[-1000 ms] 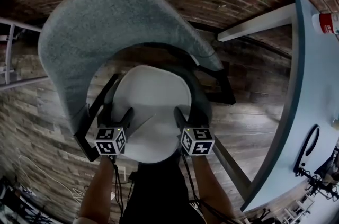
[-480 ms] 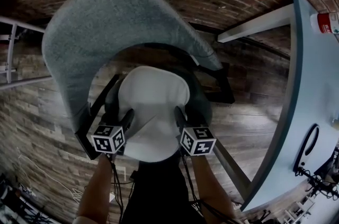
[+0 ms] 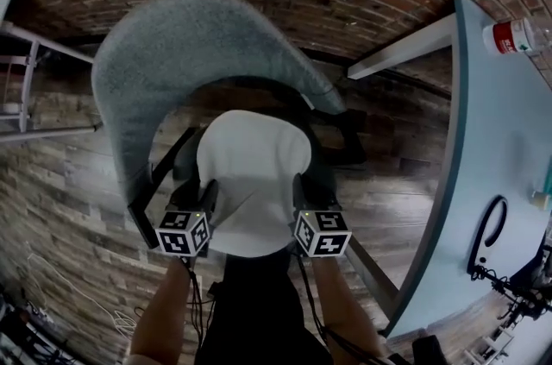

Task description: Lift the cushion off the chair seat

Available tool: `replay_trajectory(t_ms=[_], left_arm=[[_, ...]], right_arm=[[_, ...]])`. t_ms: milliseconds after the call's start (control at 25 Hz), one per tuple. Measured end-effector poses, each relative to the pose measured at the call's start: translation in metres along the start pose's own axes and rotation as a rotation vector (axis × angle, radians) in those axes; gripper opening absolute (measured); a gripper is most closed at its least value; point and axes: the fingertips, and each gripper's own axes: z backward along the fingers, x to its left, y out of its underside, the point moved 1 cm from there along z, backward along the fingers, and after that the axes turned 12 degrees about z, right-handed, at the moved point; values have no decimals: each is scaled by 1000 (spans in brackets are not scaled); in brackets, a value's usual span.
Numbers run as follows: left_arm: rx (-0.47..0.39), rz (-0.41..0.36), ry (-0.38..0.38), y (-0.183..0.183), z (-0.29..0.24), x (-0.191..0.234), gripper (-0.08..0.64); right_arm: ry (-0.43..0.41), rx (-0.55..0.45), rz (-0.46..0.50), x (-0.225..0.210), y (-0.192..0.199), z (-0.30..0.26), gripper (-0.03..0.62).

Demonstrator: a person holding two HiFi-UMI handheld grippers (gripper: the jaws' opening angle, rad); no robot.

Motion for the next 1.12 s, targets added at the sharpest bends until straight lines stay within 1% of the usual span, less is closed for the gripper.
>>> replay_trajectory(t_ms=[120,240,520,720,800,960,1120], left_arm=[[-51,7,-2,-16,22,-14,129],[-89,6,-3,-26,58,-35,127],[-197,-31,-3,-61,158,-90,129],[-258,-36,-9,-72,225,-132,127],[-303,-47,-8,-87,248,-149,127],[-347,-68,-3,-89,303,-185,129],[-419,-105,-2,-108,341,-214,129]], right_arm=[[-17,-37,18,-1,-24,21,21],[-26,-70,38,9,-48,56,20],[-41,-164,72,31,-108,149,20],[-52,-216,117,45,-144,217,20],[-58,-256,138,48,-164,238,20],[-58,-280,149,56,-175,295,20],[-54,-350,173,60,-207,336,20]])
